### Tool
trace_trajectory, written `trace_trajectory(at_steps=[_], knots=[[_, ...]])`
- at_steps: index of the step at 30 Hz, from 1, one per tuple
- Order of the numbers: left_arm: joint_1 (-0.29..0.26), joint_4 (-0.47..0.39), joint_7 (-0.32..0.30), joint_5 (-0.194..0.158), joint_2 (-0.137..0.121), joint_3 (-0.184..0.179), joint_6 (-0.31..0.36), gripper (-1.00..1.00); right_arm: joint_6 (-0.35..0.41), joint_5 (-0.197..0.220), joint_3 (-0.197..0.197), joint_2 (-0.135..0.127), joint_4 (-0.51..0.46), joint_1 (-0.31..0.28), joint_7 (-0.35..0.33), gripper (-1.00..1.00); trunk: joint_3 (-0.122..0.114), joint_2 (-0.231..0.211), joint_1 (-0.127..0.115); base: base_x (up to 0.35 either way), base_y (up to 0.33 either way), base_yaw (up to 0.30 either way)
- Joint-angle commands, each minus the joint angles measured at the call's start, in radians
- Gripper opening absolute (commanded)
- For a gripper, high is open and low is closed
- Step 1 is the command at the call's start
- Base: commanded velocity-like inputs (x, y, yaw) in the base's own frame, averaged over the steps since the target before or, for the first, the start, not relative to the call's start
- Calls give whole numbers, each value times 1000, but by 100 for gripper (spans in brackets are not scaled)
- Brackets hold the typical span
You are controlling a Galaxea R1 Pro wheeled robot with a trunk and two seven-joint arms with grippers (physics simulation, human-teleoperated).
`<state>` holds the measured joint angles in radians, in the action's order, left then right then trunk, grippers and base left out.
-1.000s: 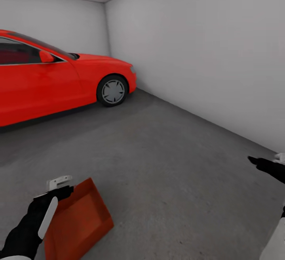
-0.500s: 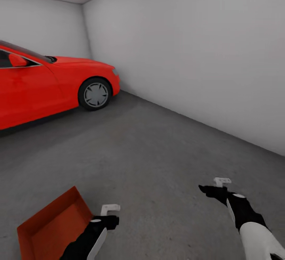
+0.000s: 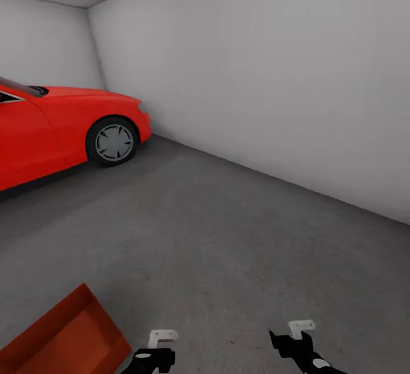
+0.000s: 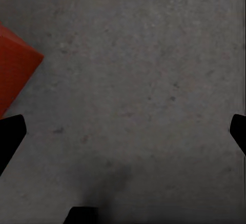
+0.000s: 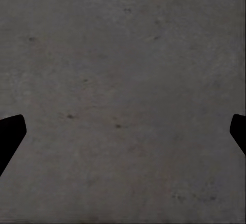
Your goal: Move the two storage containers from the living room to the garage. In the garage, place one container on the floor and stack the other container on top of it (either order is fine).
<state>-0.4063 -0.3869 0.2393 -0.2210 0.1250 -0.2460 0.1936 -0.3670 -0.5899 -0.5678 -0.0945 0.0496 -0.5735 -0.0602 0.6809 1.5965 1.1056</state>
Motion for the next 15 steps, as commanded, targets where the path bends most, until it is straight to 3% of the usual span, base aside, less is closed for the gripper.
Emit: trace_trajectory(at_steps=[1, 6, 11, 15], knots=[[0, 3, 5, -11, -1, -9, 0, 100, -6, 1, -7, -1, 5, 2, -3, 100, 0, 0, 0, 0, 0, -247], [0, 5, -38, -14, -1, -10, -8, 100, -7, 1, -7, -2, 6, 7, 2, 100, -4, 0, 0, 0, 0, -184], [0, 4, -71, -15, -6, -9, -9, 100, -6, 4, -7, -5, 6, 7, 5, 100, -5, 0, 0, 0, 0, -30], [0, 3, -74, -15, -4, -9, -9, 100, -6, 4, -7, -3, 6, 7, 6, 100, -17, -28, -15, 0, 0, -4]])
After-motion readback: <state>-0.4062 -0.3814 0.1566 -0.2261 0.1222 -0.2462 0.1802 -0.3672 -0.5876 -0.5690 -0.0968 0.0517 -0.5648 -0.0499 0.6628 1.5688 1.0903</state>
